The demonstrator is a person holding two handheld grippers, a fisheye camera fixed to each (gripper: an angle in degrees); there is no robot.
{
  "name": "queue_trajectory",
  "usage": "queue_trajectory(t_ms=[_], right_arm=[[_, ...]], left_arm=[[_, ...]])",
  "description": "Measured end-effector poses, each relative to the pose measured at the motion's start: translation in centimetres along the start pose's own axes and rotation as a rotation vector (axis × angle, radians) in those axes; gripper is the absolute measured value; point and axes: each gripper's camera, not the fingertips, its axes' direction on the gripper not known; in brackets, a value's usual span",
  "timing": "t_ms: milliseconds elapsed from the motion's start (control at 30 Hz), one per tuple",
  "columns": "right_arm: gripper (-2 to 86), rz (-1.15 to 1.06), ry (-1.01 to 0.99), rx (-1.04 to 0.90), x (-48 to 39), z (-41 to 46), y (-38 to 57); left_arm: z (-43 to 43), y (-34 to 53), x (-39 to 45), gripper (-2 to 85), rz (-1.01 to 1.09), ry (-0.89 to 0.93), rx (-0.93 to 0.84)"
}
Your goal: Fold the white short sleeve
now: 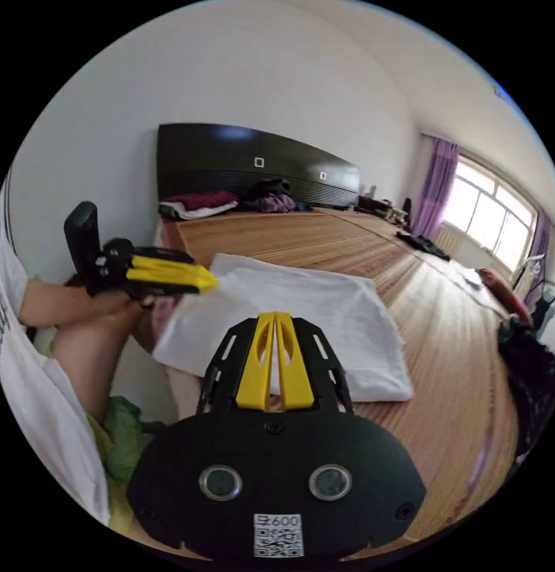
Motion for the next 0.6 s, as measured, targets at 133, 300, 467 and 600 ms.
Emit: queue_trajectory(t_ms=[133,300,467,600], right_arm=[[-0.8,0.092,-0.123,-0.232,2.4,3.8,-1.5],[-0.9,0.324,0.020,-0.234,11.6,1.6,0.2],[-0.8,0.482,0.418,-0.189,16.3,-6.1,5.1],[-0.7,0.308,0.396,-0.073,10.8,-10.9,8.0]], left_arm=[[2.0,5.2,5.0,1.6,-0.121,-0.022,-0.134],[-2.3,14.4,6.8,3.3,-0.183,-0.059,-0.136],[-8.0,22.2,14.2,8.3,0.101,-0.238,-0.188],[-11.4,26.6,19.0,11.5,0.191,-0.207,-0.172]])
